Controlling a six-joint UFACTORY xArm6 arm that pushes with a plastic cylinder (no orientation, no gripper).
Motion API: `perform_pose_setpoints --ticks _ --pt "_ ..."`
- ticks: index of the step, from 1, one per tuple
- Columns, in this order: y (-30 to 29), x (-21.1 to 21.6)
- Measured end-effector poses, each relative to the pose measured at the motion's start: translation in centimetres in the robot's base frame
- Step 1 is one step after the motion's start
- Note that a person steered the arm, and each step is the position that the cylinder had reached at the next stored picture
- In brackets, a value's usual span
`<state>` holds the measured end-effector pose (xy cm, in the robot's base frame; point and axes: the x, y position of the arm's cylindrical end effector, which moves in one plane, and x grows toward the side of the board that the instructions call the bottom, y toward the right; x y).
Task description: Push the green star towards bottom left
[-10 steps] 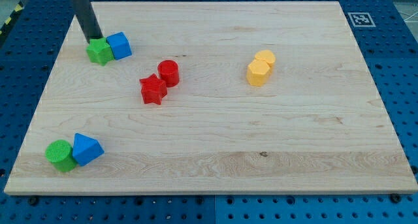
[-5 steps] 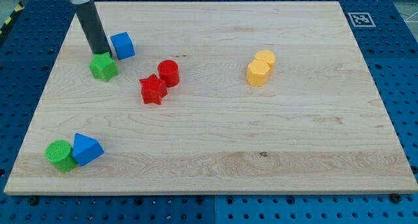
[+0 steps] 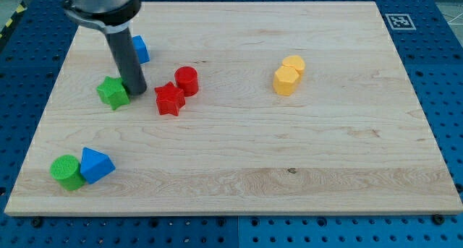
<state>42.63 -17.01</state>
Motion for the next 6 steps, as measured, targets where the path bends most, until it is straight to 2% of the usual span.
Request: perform_pose_setpoints --ticks 2,3,4,6 --pt "-5.6 -1.2" --pt "-5.3 -3.2" --pt "-6.9 -3.4" --pt "-7.9 -0.5"
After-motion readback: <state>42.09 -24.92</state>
